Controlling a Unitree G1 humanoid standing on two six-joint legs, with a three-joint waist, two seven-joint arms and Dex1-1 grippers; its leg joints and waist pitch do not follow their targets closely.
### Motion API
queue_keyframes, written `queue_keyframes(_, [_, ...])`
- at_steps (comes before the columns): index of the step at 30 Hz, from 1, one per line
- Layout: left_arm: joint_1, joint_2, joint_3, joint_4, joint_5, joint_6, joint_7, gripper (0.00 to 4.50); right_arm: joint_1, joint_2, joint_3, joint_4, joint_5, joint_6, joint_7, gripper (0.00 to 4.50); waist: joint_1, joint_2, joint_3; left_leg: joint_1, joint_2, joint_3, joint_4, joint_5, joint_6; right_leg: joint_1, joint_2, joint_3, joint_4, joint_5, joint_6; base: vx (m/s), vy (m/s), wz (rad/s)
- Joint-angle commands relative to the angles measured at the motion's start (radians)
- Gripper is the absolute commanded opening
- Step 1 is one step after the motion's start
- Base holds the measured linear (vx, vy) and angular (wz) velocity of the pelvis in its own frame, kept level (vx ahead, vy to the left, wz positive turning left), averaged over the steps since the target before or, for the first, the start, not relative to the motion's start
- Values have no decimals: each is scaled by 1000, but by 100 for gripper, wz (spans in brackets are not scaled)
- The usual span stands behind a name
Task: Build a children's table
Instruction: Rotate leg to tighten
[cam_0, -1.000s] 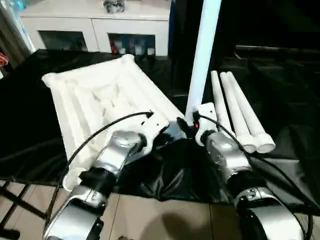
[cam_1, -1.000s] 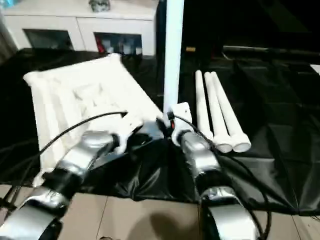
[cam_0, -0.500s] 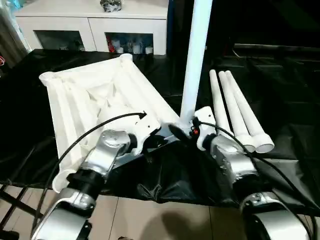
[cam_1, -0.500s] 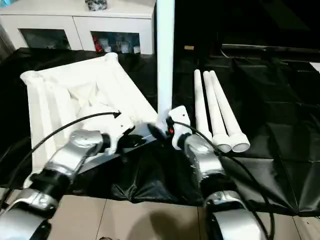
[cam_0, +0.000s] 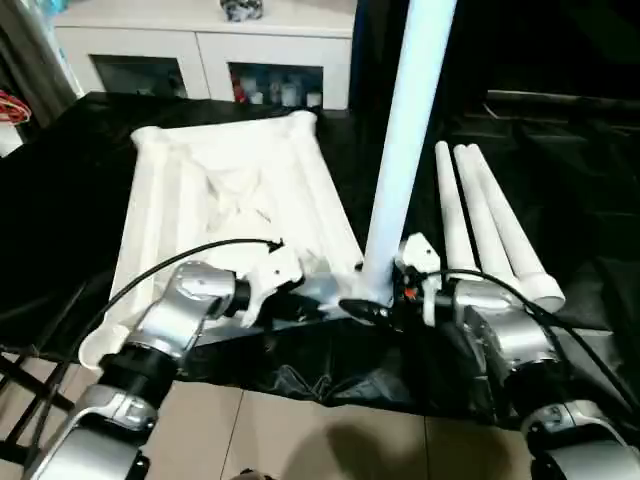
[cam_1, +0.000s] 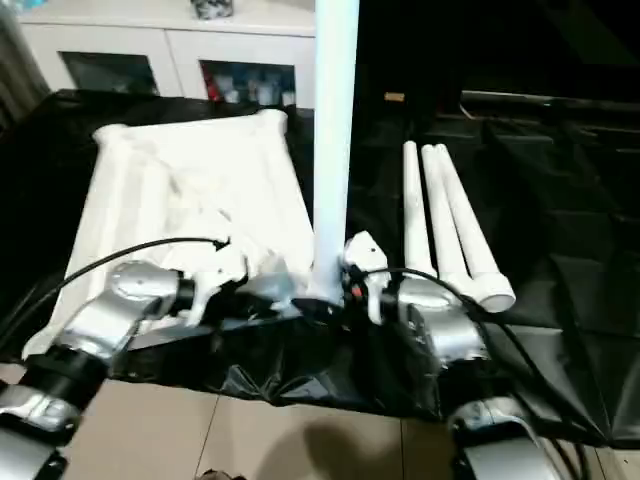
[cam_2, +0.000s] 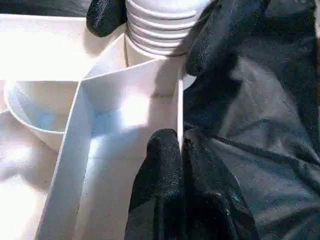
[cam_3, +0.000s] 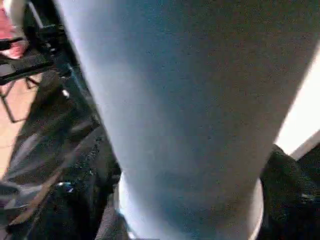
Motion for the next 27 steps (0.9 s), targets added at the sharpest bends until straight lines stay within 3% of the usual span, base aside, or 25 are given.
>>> queue_keyframes(1, [-10,-11,-23,-39,-22,2,-19,0,18,17,63,-27,5,23,63,330,-1,-6,-65,29,53,-24,-68,-204,54,31,-82,41,-73,-94,-250,0,0,0])
queue_keyframes(6, [-7,-9,-19,-34,-18,-5,-19,0,28,18,70,-45,1,37,58,297,-2,-5,-65,32,53,-24,-68,-212,44,29,-83,42,-75,-111,-250,0,0,0])
queue_keyframes(8, [-15,-26,-11,-13,1,-12,35,0,24,48,53,-18,-17,28,-37,288,-3,-7,-65,31,52,-25,-69,-209,40,29,-84,42,-75,-112,-249,0,0,0])
queue_keyframes(11, [-26,-50,1,6,11,1,97,0,13,78,34,23,-46,9,-150,281,-11,-8,-59,33,51,-27,-74,-250,18,25,-86,45,-84,-189,-237,0,0,0])
queue_keyframes(15, [-53,-95,21,47,32,18,217,0,-22,132,-6,110,-91,-10,-380,278,-26,-9,-56,35,48,-32,-80,-303,-17,22,-86,46,-91,-293,-207,0,0,0])
queue_keyframes(16, [-74,-123,32,74,44,33,289,0,-44,162,-33,150,-89,0,-480,278,-31,-13,-57,38,47,-31,-78,-306,-21,19,-85,48,-92,-294,-207,0,0,0])
queue_keyframes(17, [-113,-173,54,123,60,67,416,0,-87,211,-80,220,-77,27,-649,278,-35,-10,-55,38,47,-31,-79,-305,-28,16,-85,50,-92,-293,-211,0,0,0])
queue_keyframes(19, [-133,-199,67,147,66,83,480,0,-111,234,-98,254,-73,38,-725,277,-39,-10,-57,40,43,-33,-77,-317,-40,18,-85,46,-94,-323,-207,0,0,0])
queue_keyframes(23, [-169,-245,89,188,70,87,578,0,-156,273,-126,313,-58,17,-823,277,-31,-13,-63,32,43,-28,-72,-251,0,24,-85,48,-92,-208,-206,0,0,0])
queue_keyframes(25, [-180,-267,84,202,79,65,594,0,-174,287,-133,339,-64,-39,-839,333,-27,-14,-71,26,41,-26,-64,-184,30,31,-84,45,-80,-96,-225,0,0,0])
queue_keyframes(27, [-180,-275,77,203,78,50,580,0,-184,294,-154,352,-51,-54,-833,350,-25,-14,-73,24,40,-23,-60,-144,60,35,-81,44,-73,-14,-241,0,0,0])
